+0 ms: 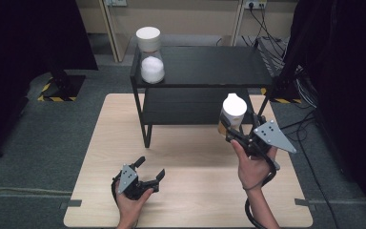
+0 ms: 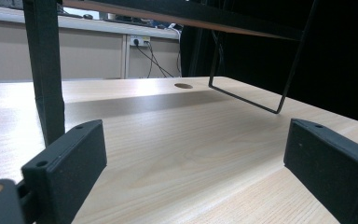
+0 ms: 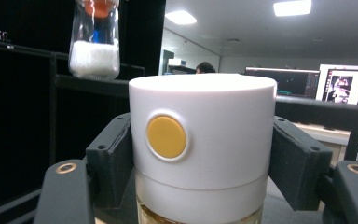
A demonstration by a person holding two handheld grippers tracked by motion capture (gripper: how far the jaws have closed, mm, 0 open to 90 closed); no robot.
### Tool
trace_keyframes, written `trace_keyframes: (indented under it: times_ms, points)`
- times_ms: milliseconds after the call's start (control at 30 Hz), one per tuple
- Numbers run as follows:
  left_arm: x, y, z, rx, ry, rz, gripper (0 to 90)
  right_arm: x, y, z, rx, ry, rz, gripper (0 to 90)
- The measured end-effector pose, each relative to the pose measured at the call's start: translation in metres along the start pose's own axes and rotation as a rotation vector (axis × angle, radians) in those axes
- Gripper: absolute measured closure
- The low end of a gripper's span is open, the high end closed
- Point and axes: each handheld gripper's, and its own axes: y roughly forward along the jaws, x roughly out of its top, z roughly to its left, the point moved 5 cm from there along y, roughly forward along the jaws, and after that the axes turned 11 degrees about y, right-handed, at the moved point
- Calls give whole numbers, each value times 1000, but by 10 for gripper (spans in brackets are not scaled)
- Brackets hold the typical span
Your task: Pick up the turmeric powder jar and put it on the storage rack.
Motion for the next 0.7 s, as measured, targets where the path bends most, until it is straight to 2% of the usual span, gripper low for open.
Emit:
trace_keyframes:
  times_ms: [700]
  points:
    - [0, 0, 1, -5, 0, 3, 45, 39, 13, -4, 11, 8, -22, 307]
